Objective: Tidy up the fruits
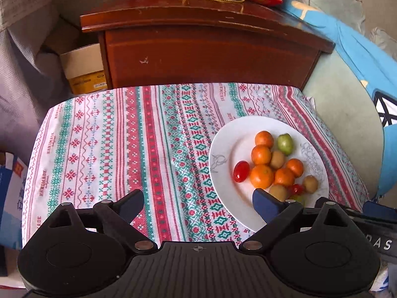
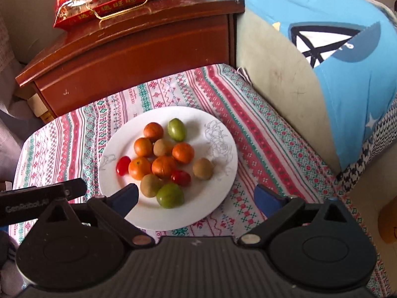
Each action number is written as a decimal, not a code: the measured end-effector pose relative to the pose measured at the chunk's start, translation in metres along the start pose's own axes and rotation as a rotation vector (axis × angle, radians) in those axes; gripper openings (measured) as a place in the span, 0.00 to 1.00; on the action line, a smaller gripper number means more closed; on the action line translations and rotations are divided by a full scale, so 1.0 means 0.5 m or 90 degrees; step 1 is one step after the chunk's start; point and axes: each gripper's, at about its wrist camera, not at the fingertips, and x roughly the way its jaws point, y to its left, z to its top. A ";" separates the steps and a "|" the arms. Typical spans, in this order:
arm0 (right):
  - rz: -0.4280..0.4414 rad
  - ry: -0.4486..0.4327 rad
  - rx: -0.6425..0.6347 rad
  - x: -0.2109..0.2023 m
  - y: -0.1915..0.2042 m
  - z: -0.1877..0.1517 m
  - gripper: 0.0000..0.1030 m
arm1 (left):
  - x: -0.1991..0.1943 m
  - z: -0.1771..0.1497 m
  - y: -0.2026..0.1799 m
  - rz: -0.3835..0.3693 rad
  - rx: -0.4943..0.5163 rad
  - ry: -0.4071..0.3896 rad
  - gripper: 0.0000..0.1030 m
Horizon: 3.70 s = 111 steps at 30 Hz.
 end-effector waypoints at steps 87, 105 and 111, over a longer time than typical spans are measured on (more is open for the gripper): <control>0.023 0.034 -0.033 0.040 0.008 -0.047 0.96 | 0.018 -0.036 -0.011 0.103 0.048 0.026 0.93; 0.131 0.004 -0.140 -0.002 0.088 -0.138 0.97 | -0.052 -0.112 0.067 0.118 0.002 0.026 0.93; 0.169 -0.024 -0.202 -0.012 0.125 -0.199 0.97 | -0.062 -0.138 0.105 0.131 -0.018 0.033 0.93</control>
